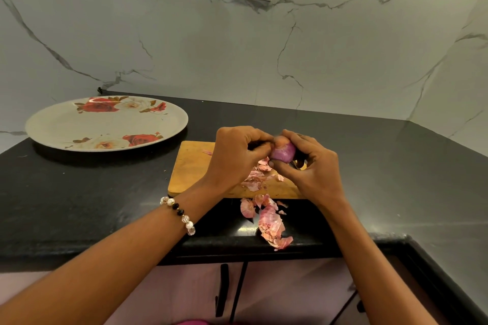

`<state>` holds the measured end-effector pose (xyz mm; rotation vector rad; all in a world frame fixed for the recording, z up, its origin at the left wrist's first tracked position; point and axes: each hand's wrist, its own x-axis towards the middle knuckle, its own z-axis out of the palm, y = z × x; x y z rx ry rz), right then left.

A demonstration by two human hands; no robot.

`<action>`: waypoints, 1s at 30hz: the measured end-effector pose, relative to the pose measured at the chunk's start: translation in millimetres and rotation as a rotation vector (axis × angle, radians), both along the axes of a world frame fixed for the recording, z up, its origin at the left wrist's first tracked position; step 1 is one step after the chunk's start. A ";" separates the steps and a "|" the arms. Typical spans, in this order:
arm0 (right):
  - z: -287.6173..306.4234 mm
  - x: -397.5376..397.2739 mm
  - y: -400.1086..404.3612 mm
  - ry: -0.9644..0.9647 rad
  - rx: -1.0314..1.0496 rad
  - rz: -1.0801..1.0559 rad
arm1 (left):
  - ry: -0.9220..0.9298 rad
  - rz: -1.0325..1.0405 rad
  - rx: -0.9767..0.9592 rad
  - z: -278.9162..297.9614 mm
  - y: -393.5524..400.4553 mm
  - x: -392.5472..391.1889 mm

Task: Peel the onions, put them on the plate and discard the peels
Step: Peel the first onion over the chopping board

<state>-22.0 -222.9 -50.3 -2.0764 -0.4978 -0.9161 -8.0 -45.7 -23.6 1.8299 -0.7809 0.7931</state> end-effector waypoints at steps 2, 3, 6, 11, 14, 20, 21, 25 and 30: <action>0.0 0.2 0.4 0.004 -0.014 -0.003 | -0.019 0.014 0.011 -1.0 -0.8 0.5; -0.1 0.4 0.9 0.003 -0.024 -0.006 | -0.035 0.028 0.021 -1.8 -1.9 0.8; 0.0 1.0 2.6 0.011 -0.004 -0.007 | -0.067 0.071 0.032 -3.3 -4.7 2.6; 0.8 0.6 5.2 0.019 0.018 0.014 | -0.122 0.147 0.084 -4.6 -7.3 5.9; 2.6 -1.0 5.6 0.031 0.049 0.019 | -0.146 0.199 0.127 -6.6 -10.3 6.9; 1.5 -2.7 3.7 0.063 0.061 0.018 | -0.087 0.166 0.106 -4.4 -7.3 7.1; 1.1 -2.5 3.3 0.075 0.064 0.021 | -0.068 0.158 0.085 -4.0 -6.3 7.2; 1.2 -0.7 2.8 0.132 0.129 0.046 | -0.007 0.107 0.000 -2.4 -4.7 7.9; 2.2 0.1 0.6 0.153 0.177 0.060 | 0.022 0.006 0.044 -1.0 -2.9 8.1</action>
